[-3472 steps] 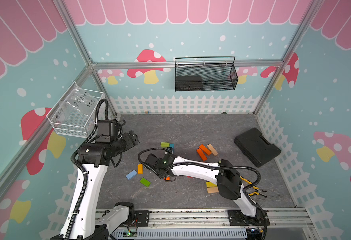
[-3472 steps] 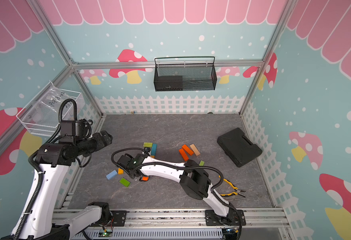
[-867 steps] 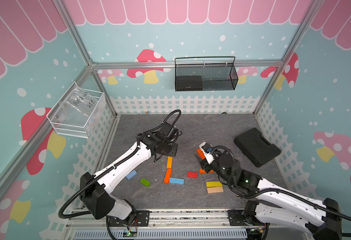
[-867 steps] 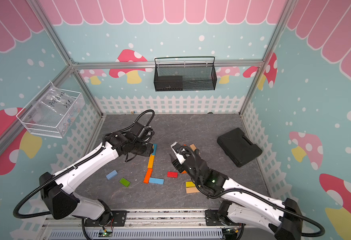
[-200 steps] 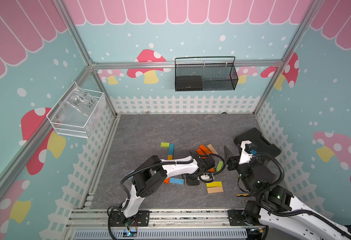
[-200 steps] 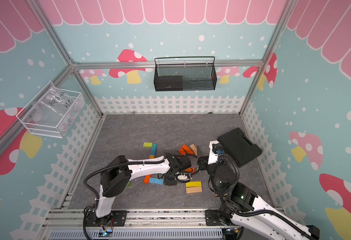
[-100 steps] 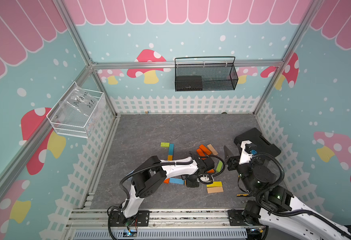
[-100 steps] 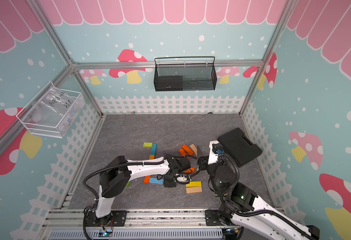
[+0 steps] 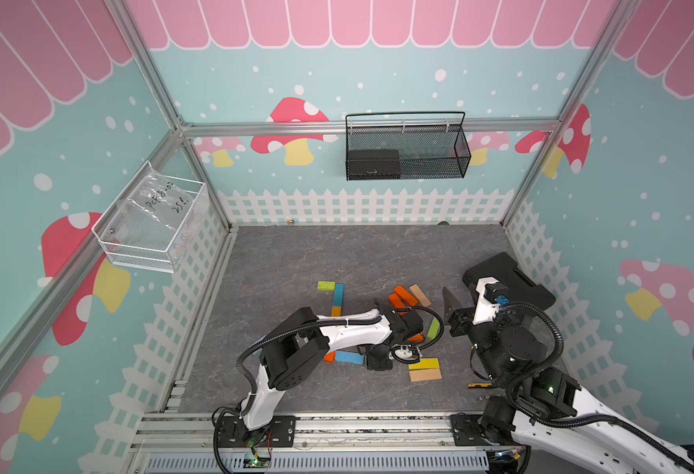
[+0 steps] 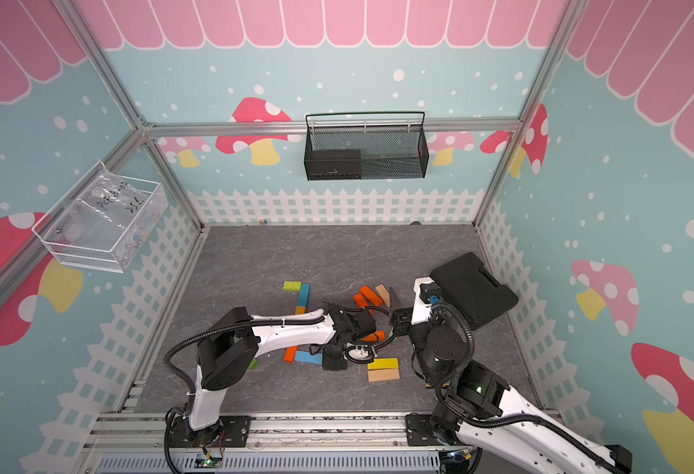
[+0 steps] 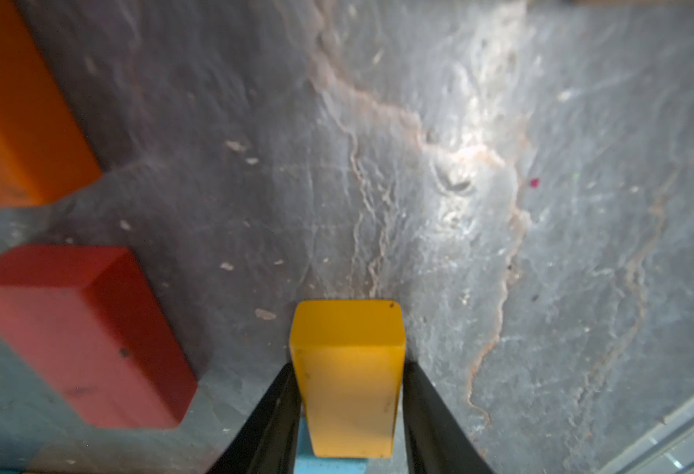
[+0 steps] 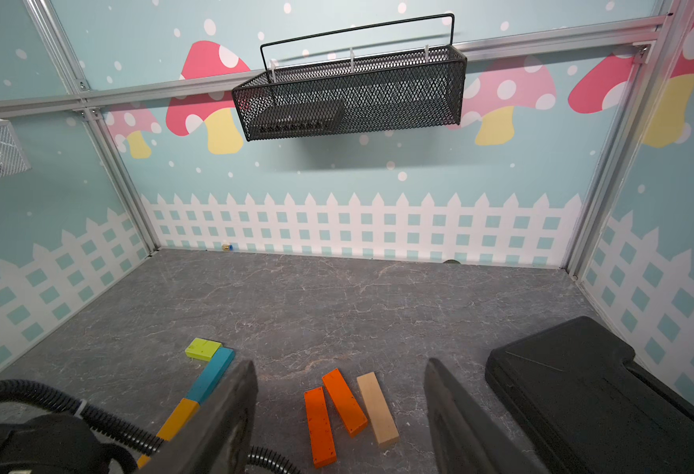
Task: Assemble a giraffe with building blocks
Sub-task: Assemble the building block at the center of the board.
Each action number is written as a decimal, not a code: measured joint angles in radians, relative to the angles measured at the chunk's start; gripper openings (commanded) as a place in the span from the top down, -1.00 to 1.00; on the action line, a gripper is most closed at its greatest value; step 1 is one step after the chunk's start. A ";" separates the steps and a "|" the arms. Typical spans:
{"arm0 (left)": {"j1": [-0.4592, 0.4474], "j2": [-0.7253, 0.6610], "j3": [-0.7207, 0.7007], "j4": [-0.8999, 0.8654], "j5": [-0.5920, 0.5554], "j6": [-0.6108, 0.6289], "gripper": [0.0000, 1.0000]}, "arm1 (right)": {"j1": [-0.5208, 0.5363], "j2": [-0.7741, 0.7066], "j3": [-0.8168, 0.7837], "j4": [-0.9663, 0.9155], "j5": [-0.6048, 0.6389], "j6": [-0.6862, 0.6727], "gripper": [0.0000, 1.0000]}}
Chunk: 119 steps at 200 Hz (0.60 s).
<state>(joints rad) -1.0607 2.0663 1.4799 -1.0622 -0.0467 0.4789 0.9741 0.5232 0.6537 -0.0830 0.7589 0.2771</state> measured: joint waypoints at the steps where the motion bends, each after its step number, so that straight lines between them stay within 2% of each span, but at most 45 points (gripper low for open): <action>1: 0.000 0.000 0.000 0.000 0.000 0.000 0.11 | 0.000 0.000 0.000 0.000 0.000 0.000 -0.33; 119: 0.011 0.000 -0.002 -0.011 -0.011 0.010 0.19 | 0.000 0.024 0.000 0.024 -0.008 -0.012 -0.33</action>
<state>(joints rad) -1.0492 2.0663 1.4784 -1.0737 -0.0582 0.4889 0.9741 0.5476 0.6537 -0.0586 0.7506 0.2653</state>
